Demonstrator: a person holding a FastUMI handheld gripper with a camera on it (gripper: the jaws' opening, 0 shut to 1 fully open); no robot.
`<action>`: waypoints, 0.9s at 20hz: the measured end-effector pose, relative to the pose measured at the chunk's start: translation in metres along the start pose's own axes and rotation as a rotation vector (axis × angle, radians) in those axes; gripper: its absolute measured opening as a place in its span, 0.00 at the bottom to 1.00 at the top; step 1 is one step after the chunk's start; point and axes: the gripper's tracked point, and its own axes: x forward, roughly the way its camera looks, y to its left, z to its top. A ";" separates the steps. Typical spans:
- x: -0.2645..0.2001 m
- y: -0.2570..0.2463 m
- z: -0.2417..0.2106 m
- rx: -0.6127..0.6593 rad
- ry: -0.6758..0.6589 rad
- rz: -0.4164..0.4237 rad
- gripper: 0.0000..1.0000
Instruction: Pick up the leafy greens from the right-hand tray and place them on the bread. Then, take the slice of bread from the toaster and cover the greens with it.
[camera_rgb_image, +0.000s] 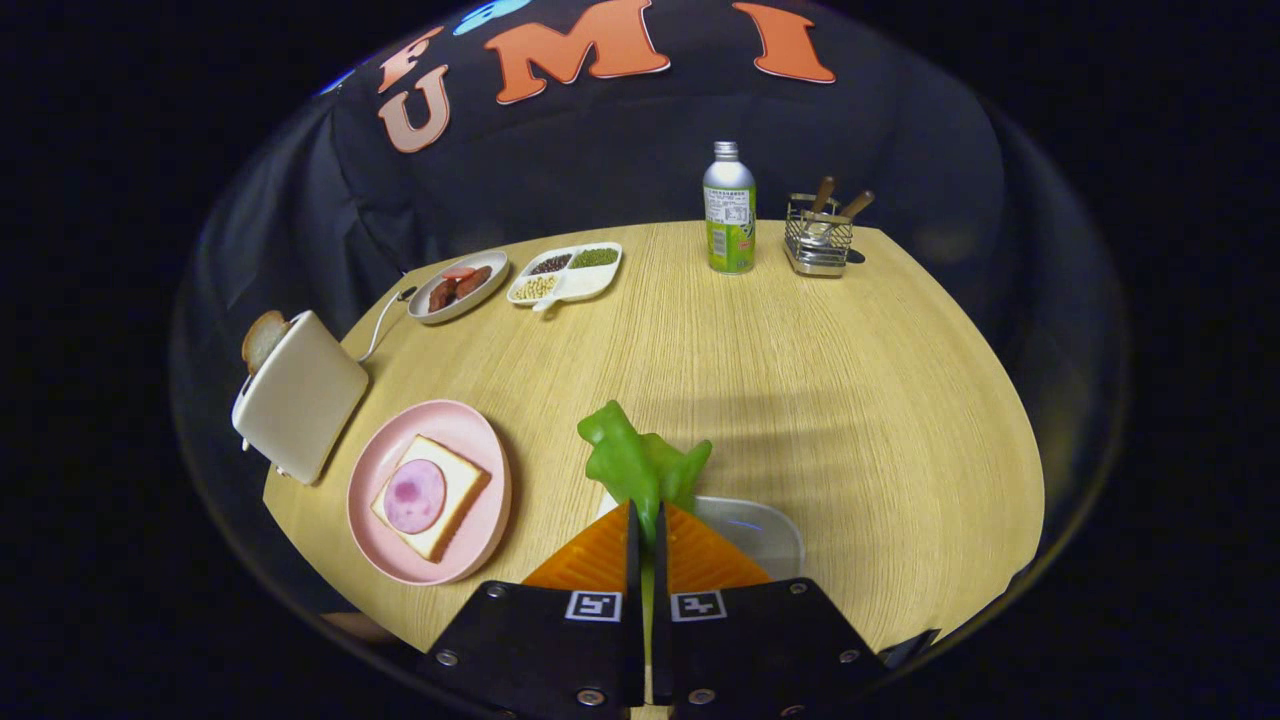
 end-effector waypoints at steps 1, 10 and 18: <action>-0.002 0.004 0.005 -0.001 -0.013 0.008 0.03; -0.001 0.070 0.021 -0.069 -0.047 0.138 0.04; 0.016 0.125 0.025 -0.133 -0.011 0.215 0.03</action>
